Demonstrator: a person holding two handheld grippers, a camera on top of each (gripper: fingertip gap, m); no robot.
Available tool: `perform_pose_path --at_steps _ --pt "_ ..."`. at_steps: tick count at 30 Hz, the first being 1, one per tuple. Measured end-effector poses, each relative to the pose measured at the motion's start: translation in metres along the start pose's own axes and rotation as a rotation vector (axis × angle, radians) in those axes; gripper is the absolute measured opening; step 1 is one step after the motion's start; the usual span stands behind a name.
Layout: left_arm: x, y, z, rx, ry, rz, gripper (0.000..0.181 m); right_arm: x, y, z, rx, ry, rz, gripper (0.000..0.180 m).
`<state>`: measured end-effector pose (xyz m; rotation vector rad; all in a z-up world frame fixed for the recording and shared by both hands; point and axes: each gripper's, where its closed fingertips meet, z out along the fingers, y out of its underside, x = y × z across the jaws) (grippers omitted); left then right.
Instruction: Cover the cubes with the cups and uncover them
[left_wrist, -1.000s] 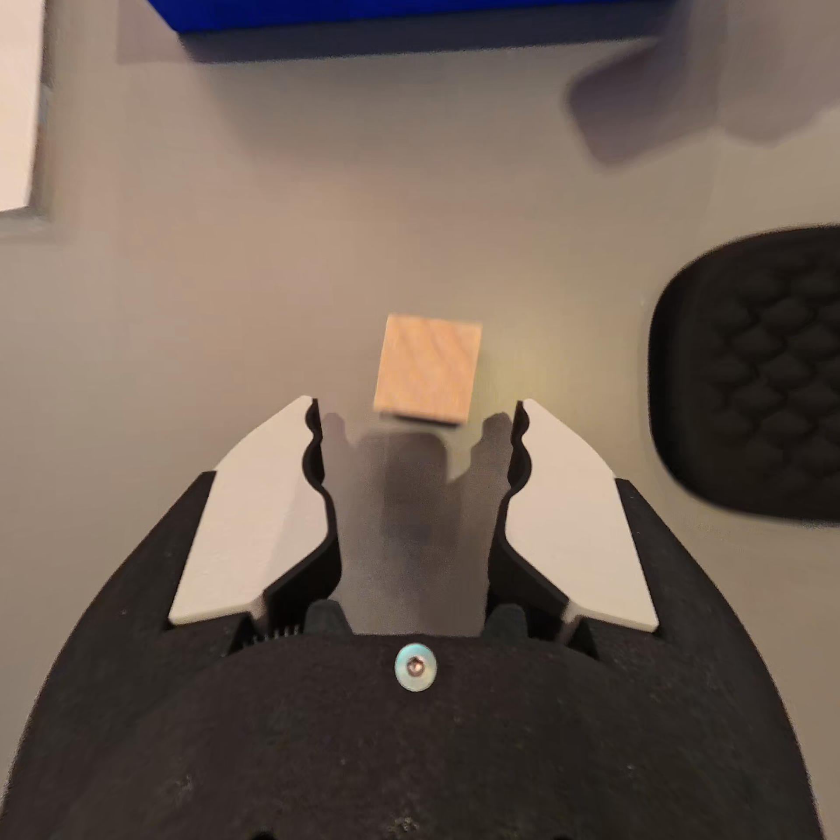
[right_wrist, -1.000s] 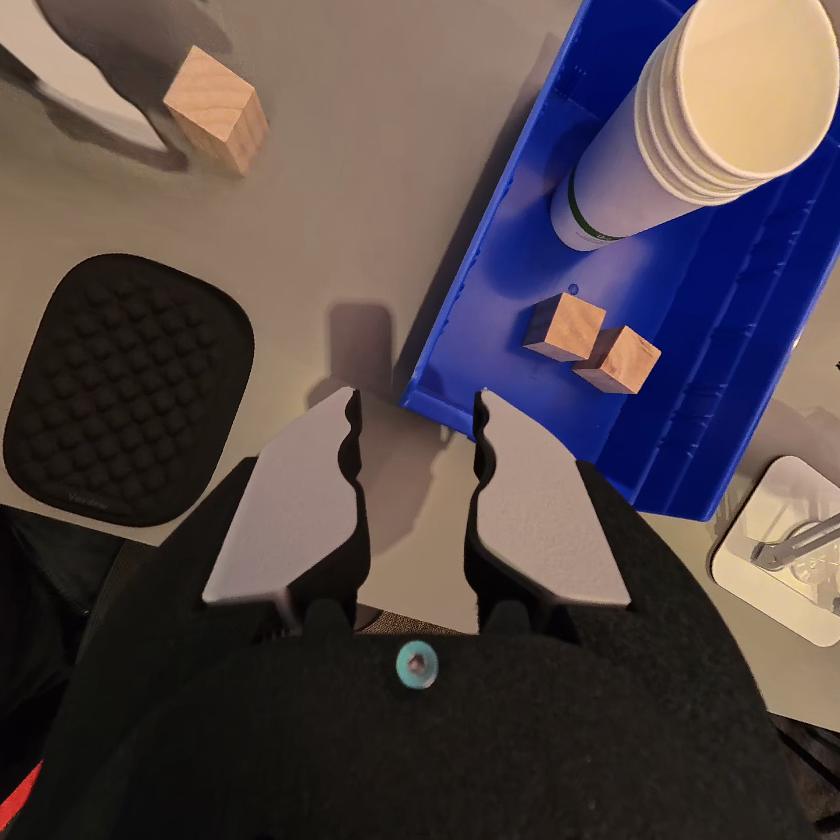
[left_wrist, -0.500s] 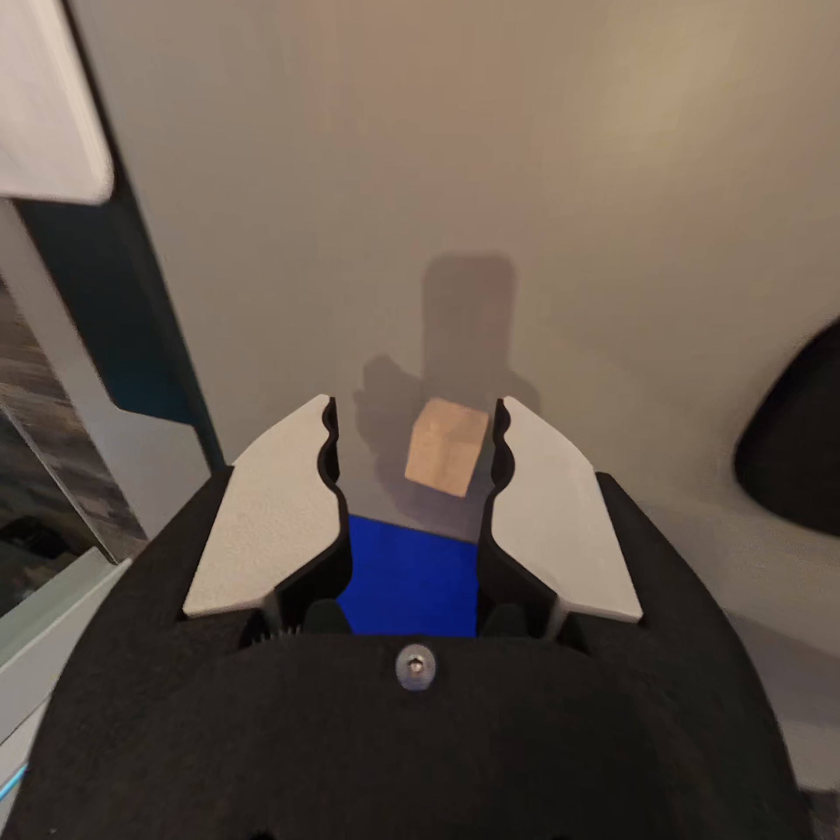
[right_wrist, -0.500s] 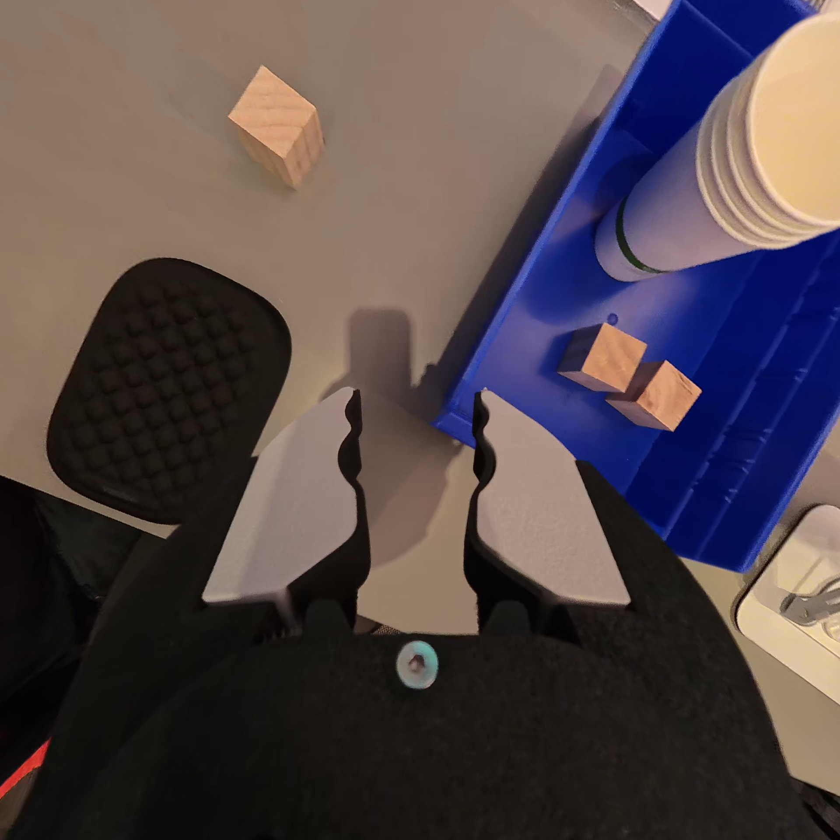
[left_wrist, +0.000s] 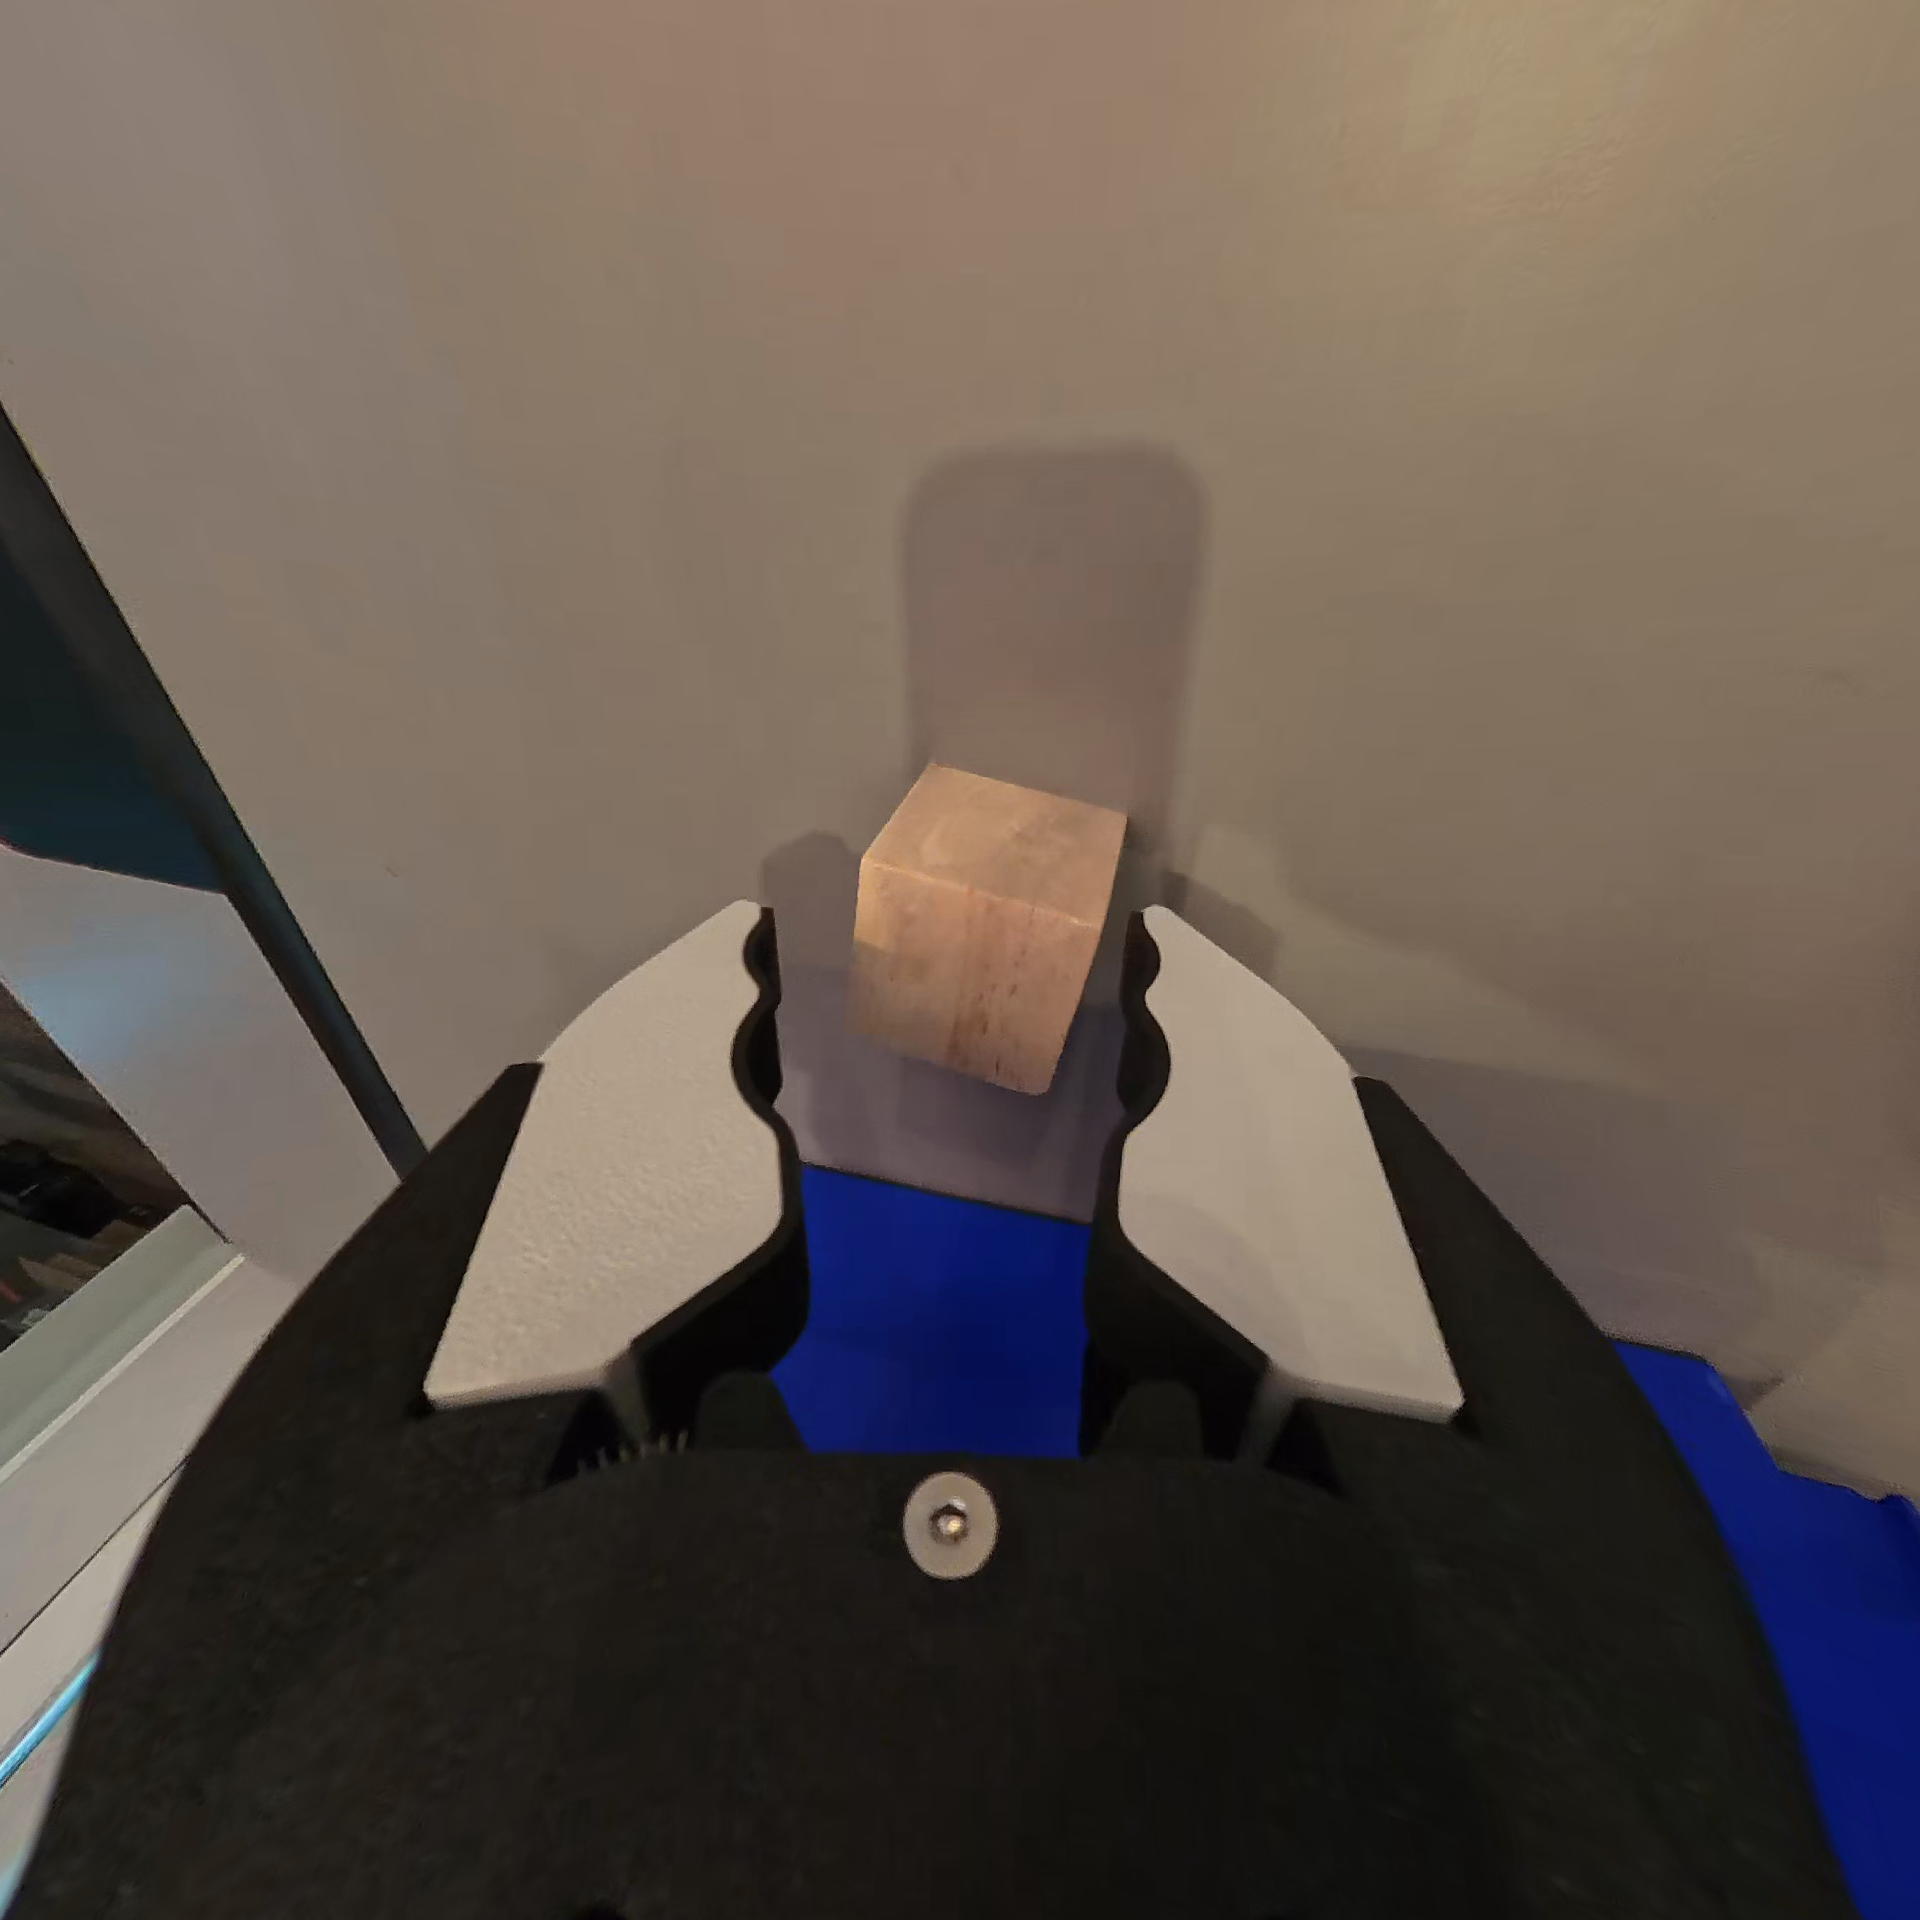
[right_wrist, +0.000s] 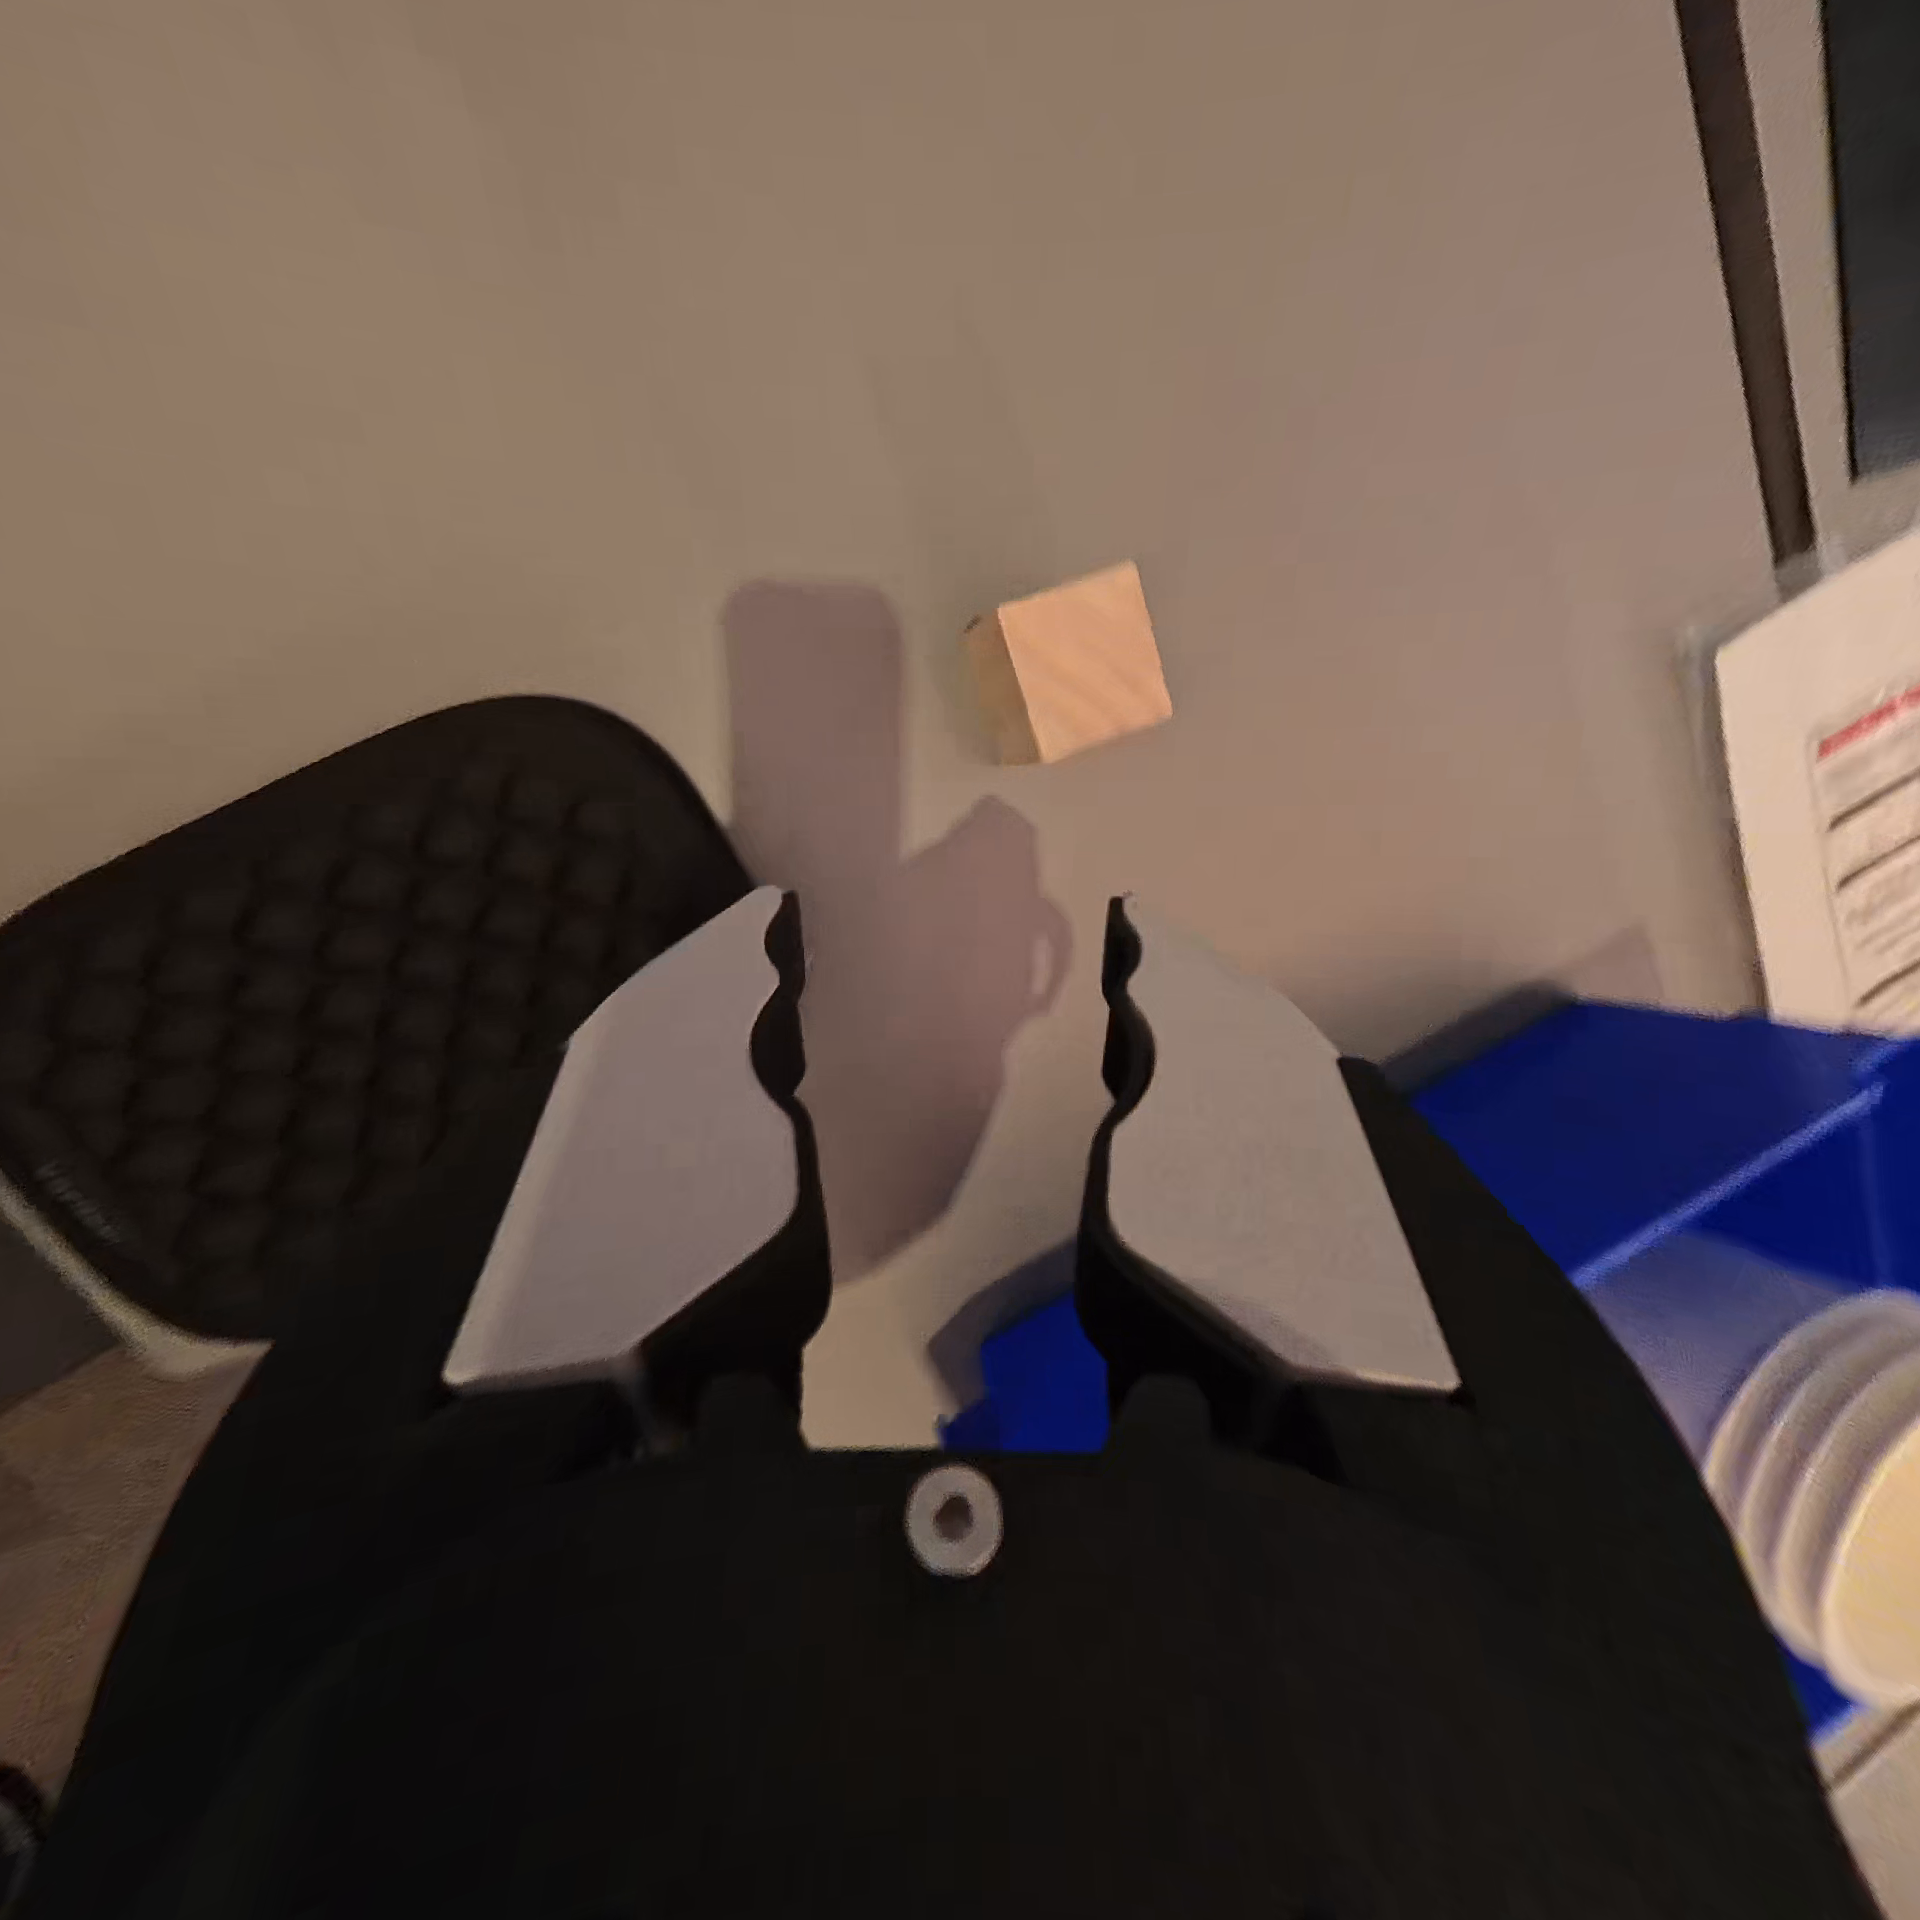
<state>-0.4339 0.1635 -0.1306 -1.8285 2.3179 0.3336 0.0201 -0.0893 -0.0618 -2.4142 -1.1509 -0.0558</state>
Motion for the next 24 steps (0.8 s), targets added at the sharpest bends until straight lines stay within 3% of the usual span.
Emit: perform_pose_path --at_steps 5,9,15,19,24 --pt "0.003 0.001 0.006 -0.001 0.016 -0.003 0.048 0.016 -0.021 0.049 -0.049 -0.004 -0.158 0.055" --pt "0.002 0.001 0.006 -0.008 0.012 -0.015 0.047 0.022 -0.026 0.074 -0.049 -0.114 -0.124 0.054" --pt "0.002 -0.012 0.003 0.043 0.01 -0.047 0.046 0.031 -0.015 0.099 -0.093 -0.15 -0.125 0.055" --pt "0.002 -0.054 -0.011 0.116 -0.014 -0.017 0.046 0.028 -0.009 0.11 -0.126 -0.154 -0.141 0.048" --pt "0.016 -0.162 -0.041 0.283 -0.012 0.058 0.046 0.025 -0.013 0.103 -0.082 -0.153 -0.113 0.046"
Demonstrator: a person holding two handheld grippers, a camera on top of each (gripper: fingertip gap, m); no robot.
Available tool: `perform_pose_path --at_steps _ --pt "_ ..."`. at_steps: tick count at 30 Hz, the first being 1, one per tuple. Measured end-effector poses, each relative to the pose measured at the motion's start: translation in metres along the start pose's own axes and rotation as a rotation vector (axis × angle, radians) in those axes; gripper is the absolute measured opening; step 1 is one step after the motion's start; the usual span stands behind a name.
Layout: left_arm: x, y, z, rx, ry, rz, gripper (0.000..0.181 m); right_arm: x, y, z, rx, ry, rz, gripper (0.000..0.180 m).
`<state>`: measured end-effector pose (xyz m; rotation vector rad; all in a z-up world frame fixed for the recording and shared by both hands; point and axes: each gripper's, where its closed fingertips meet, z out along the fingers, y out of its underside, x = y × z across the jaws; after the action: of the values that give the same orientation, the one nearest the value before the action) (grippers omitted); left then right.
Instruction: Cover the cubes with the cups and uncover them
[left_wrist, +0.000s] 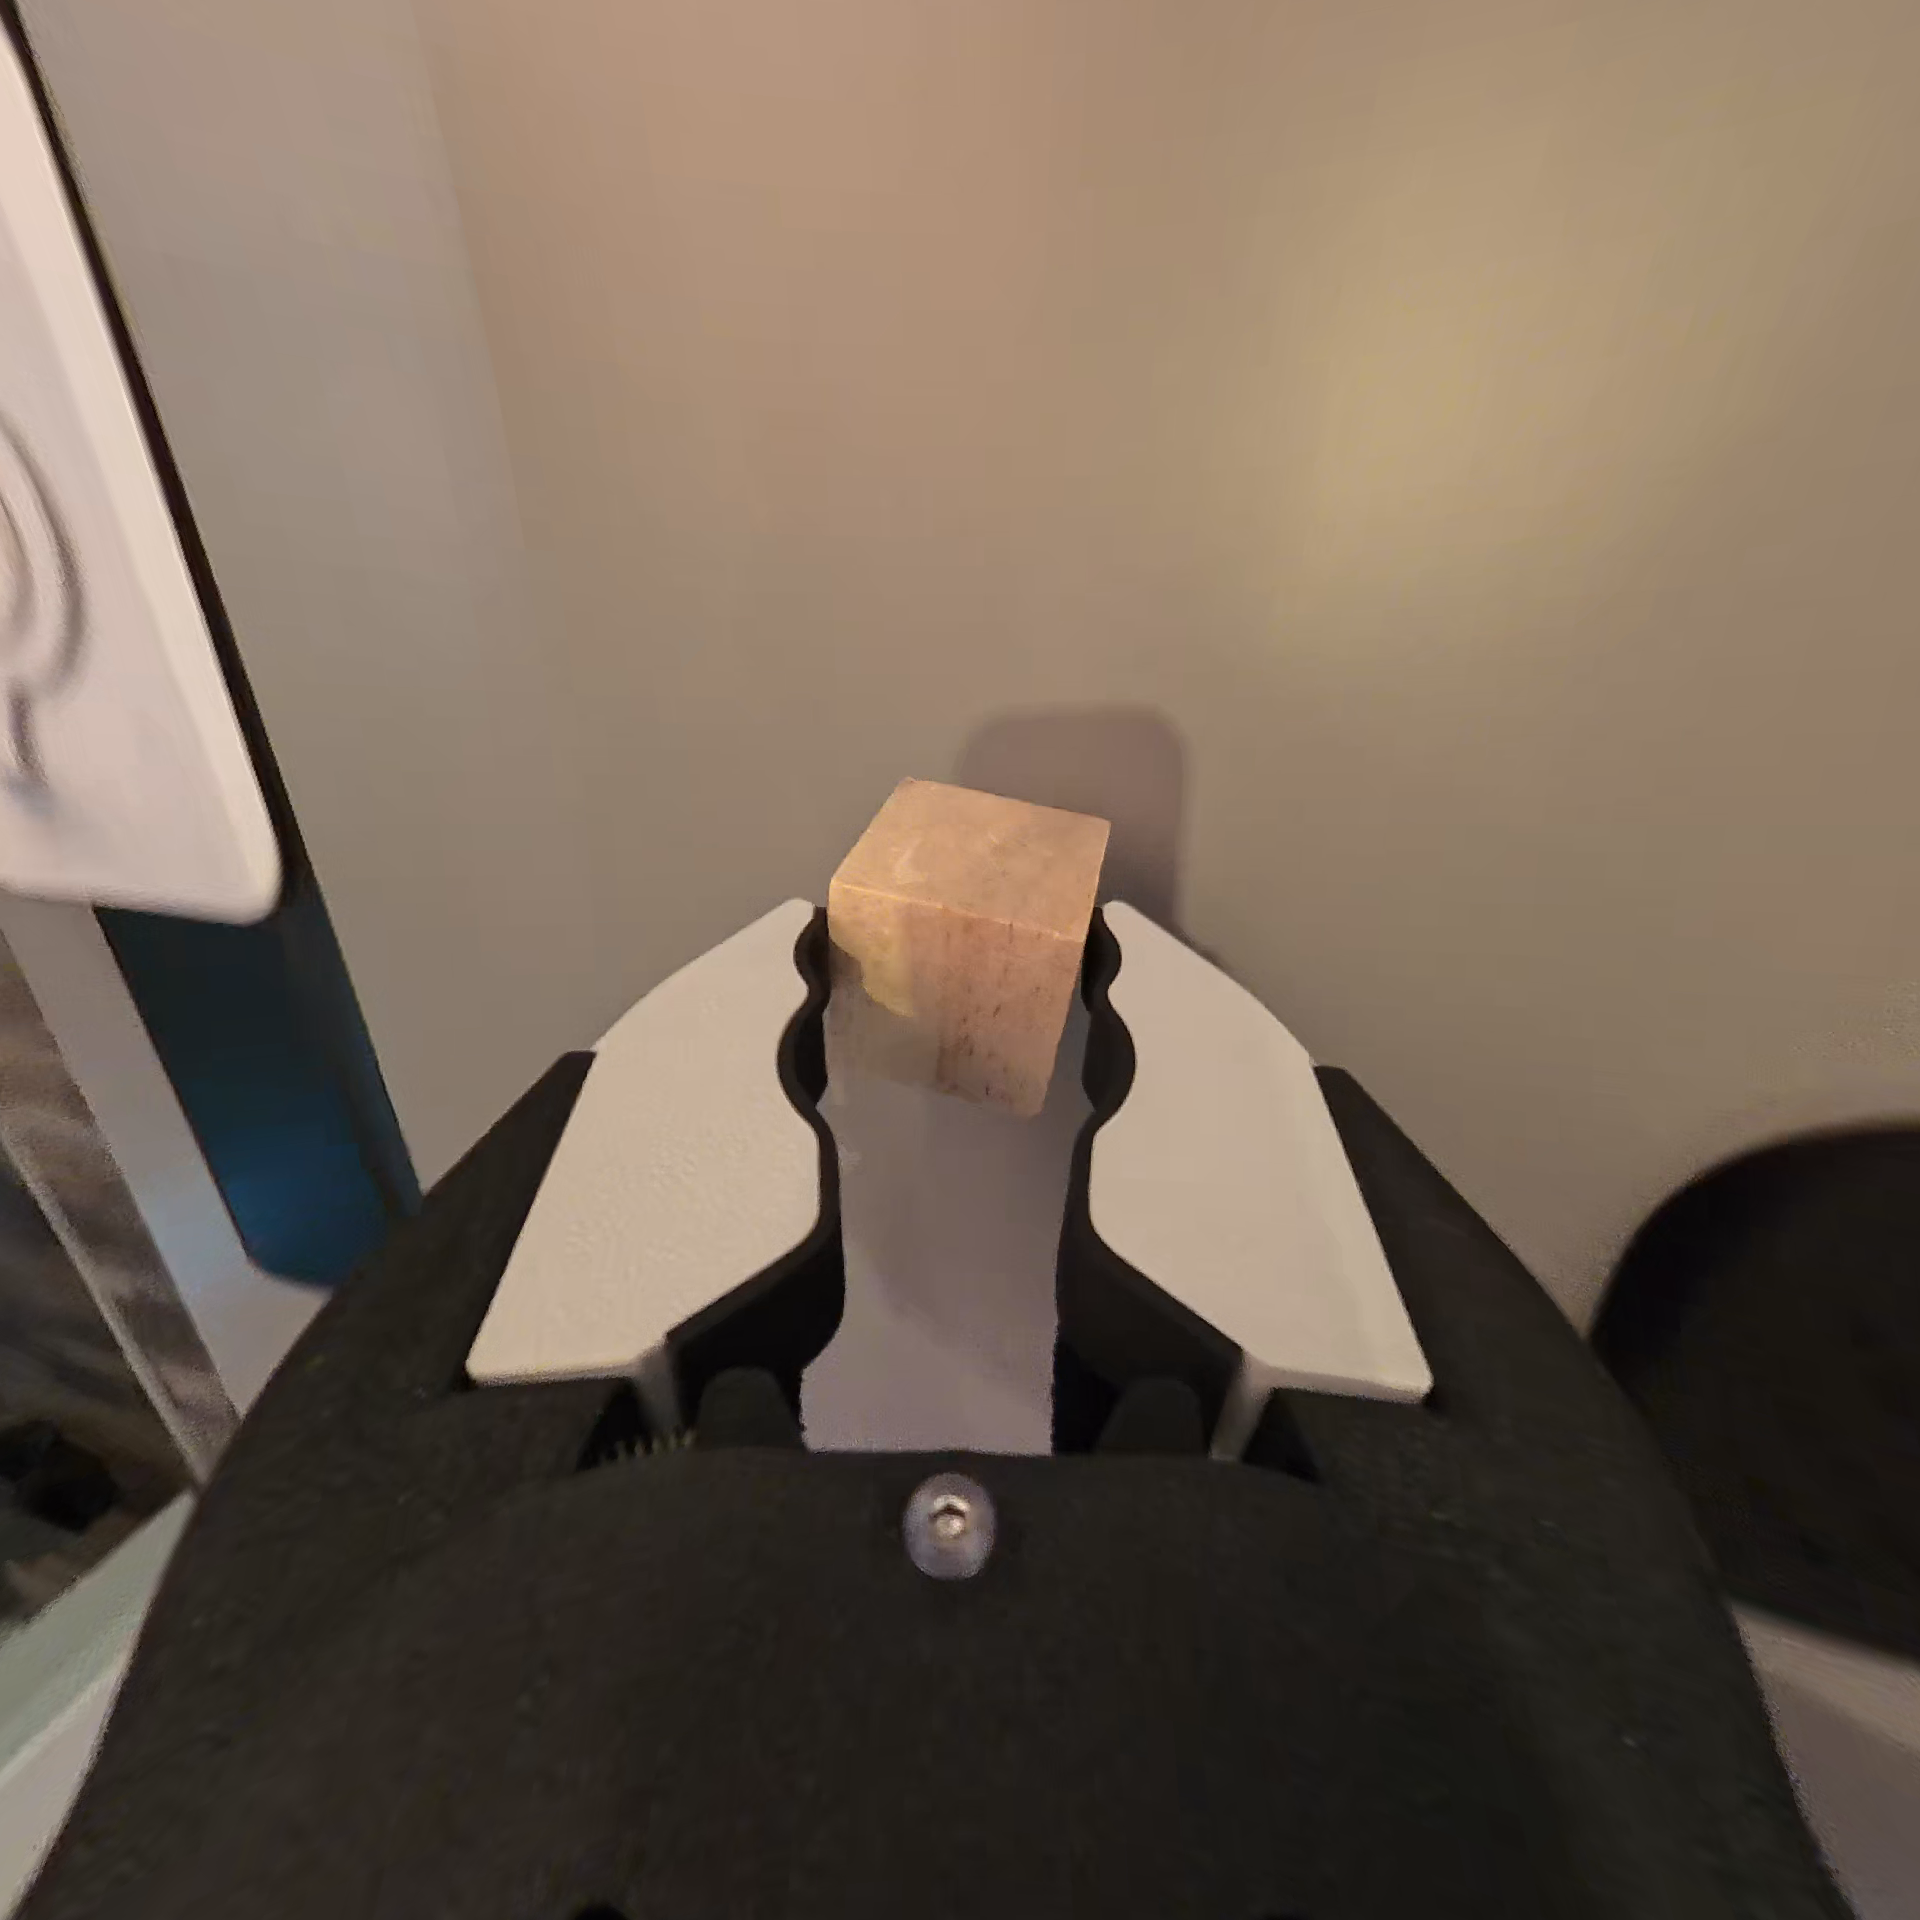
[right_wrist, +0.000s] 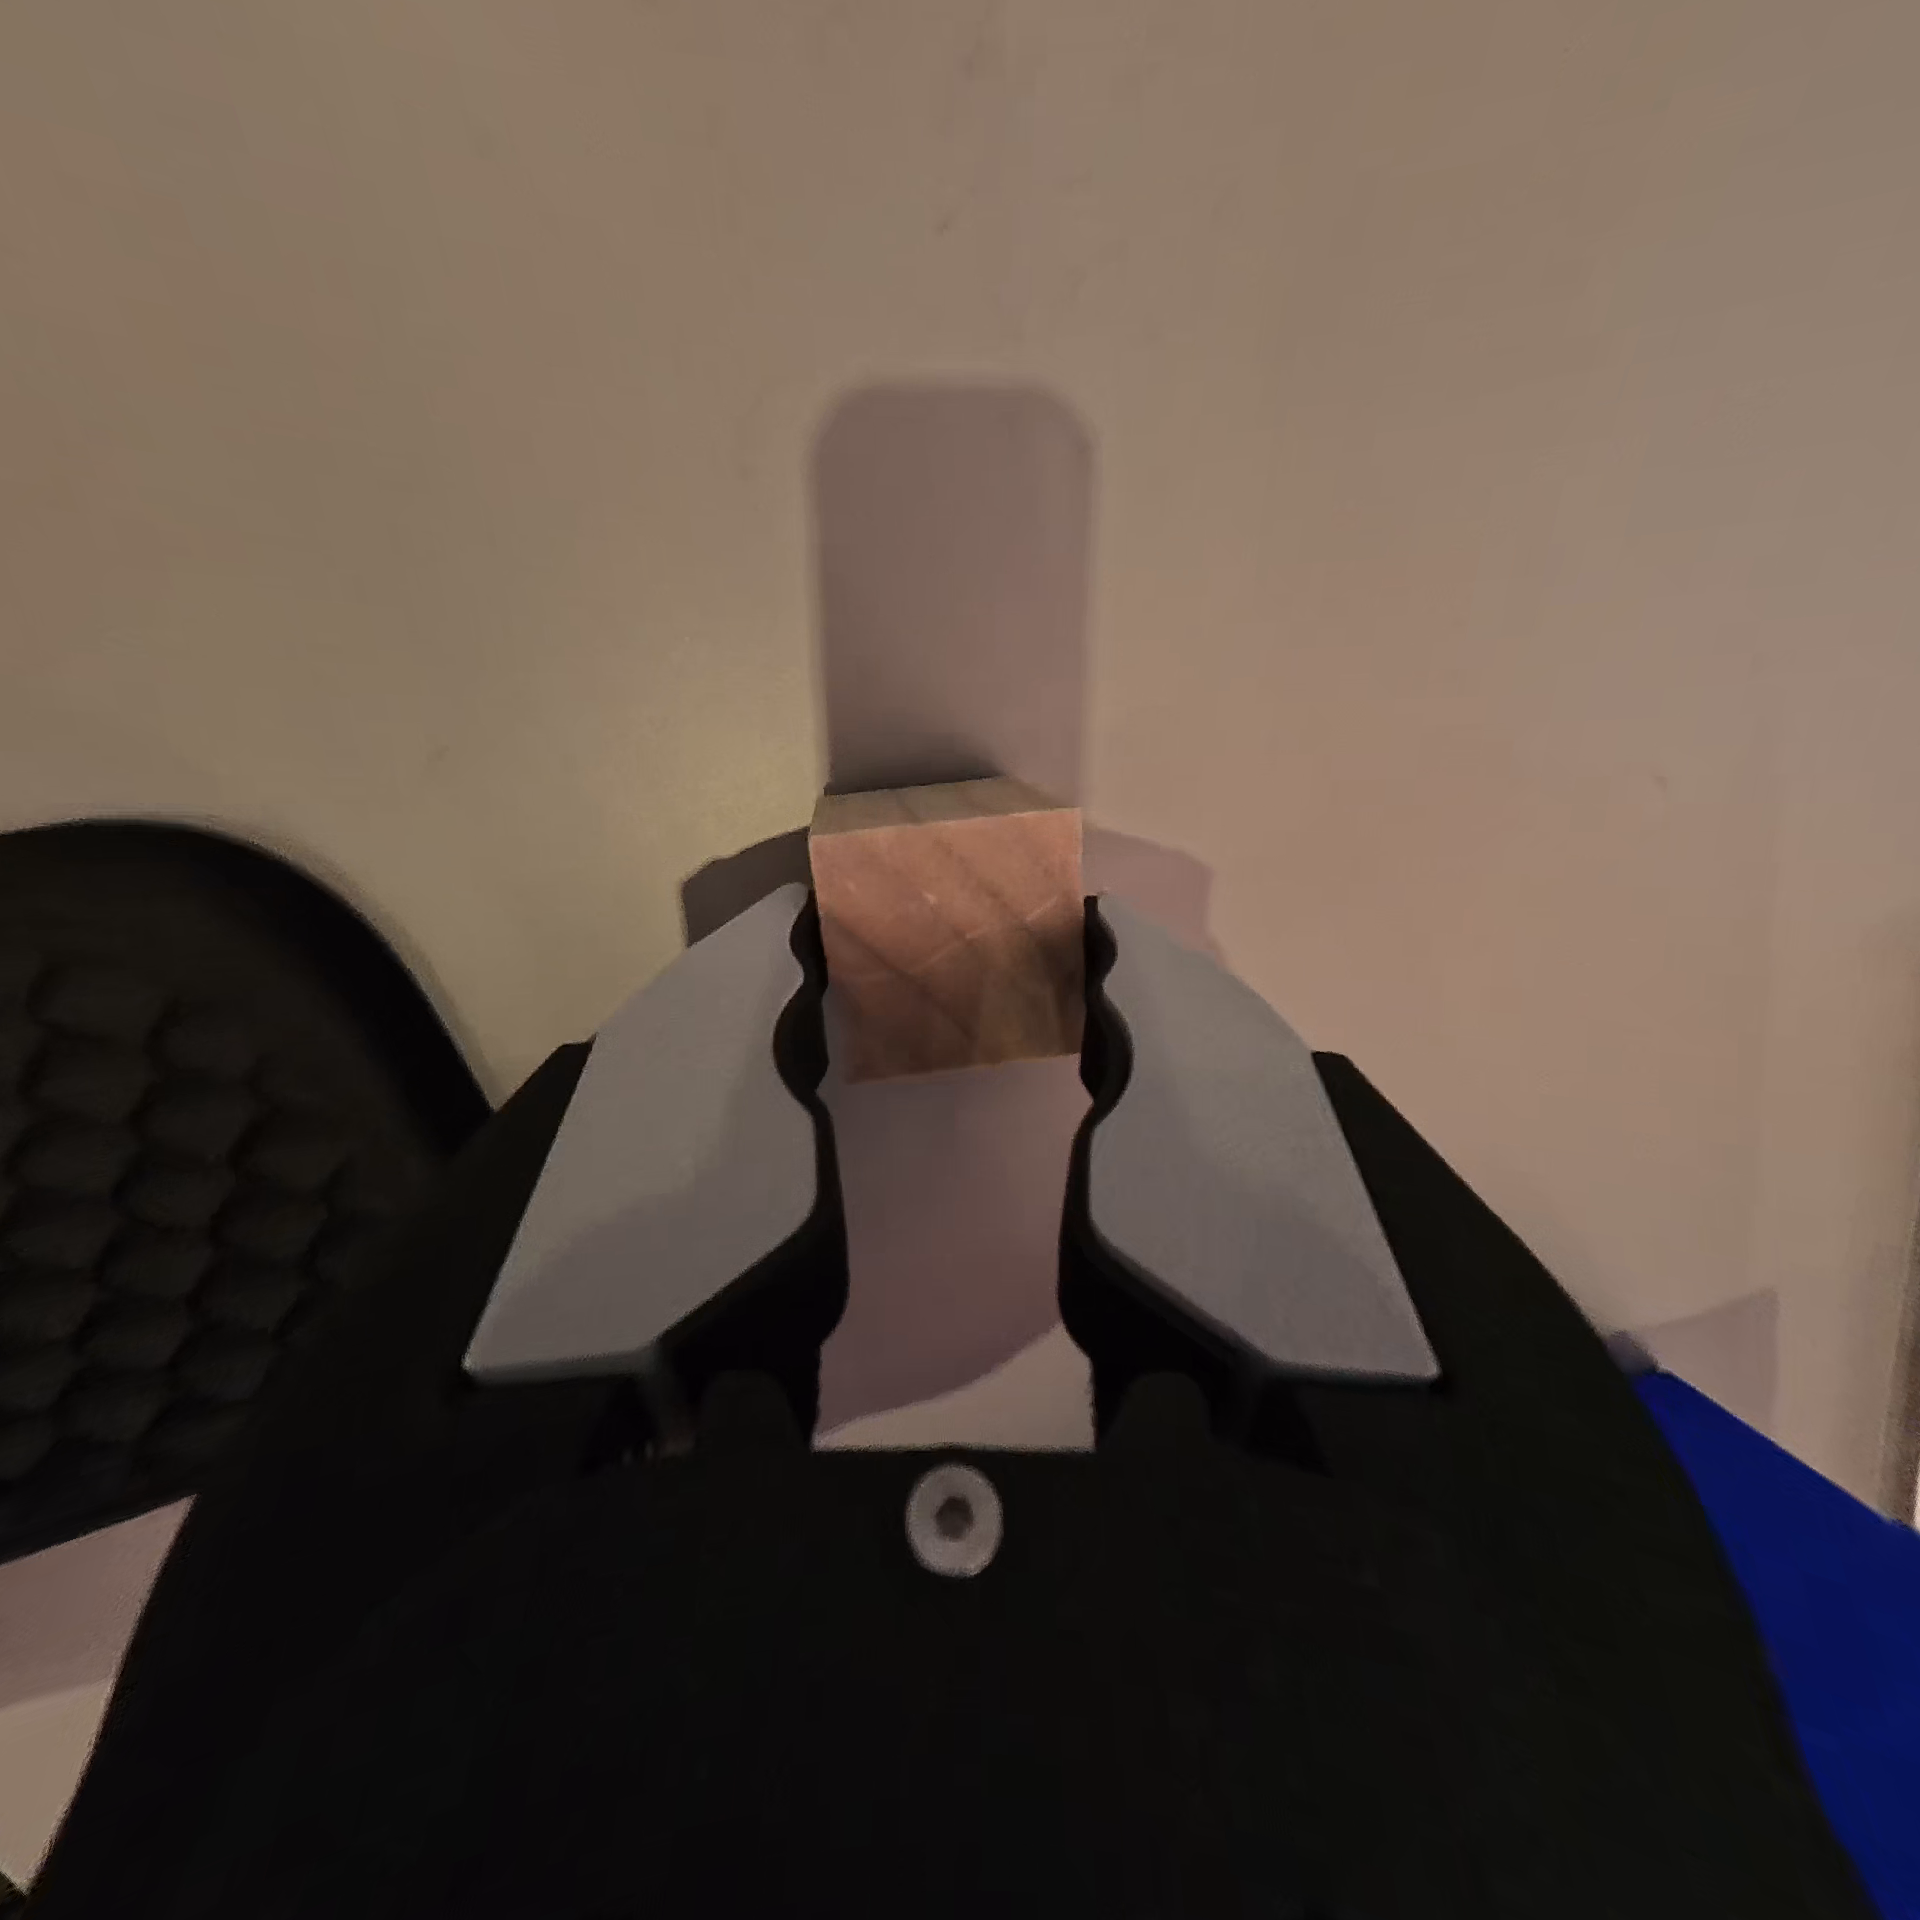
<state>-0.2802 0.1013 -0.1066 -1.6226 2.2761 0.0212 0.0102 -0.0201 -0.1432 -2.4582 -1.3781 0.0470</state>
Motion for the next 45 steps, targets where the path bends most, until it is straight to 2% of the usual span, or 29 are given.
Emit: perform_pose_path --at_steps 4,8,12,15,20,26,31,36,40,41,42,45 --pt "0.016 -0.09 0.008 0.116 0.038 0.062 0.046 0.001 0.014 -0.036 0.028 0.065 0.02 0.046" --pt "0.025 -0.16 0.023 0.16 0.061 0.082 0.046 0.008 0.052 -0.102 0.04 0.189 0.122 0.046" --pt "0.027 -0.211 0.043 0.118 0.07 0.045 0.046 0.02 0.112 -0.17 0.049 0.324 0.393 0.046" --pt "0.03 -0.239 0.059 0.072 0.071 0.021 0.046 0.019 0.162 -0.197 0.065 0.35 0.661 0.046" --pt "0.03 -0.266 0.077 0.014 0.064 -0.002 0.046 0.012 0.252 -0.179 -0.08 0.327 1.048 0.046" --pt "0.033 -0.275 0.083 -0.062 0.071 0.004 0.045 0.016 0.297 -0.131 -0.149 0.26 1.251 0.046" --pt "0.035 -0.277 0.083 -0.092 0.072 0.003 0.045 0.018 0.31 -0.106 -0.239 0.25 1.253 0.046" --pt "0.037 -0.282 0.083 -0.066 0.082 -0.016 0.045 0.021 0.319 -0.096 -0.247 0.263 1.291 0.046" --pt "0.039 -0.283 0.082 -0.052 0.101 -0.022 0.065 0.022 0.32 -0.096 -0.229 0.255 1.3 0.046" --pt "0.039 -0.284 0.081 -0.046 0.104 -0.024 0.07 0.022 0.322 -0.097 -0.241 0.265 1.291 0.051" --pt "0.039 -0.285 0.078 -0.03 0.108 -0.027 0.072 0.022 0.323 -0.098 -0.255 0.276 1.282 0.057" --pt "0.036 -0.289 0.06 0.053 0.1 -0.058 0.072 0.022 0.319 -0.108 -0.239 0.306 1.244 0.058"
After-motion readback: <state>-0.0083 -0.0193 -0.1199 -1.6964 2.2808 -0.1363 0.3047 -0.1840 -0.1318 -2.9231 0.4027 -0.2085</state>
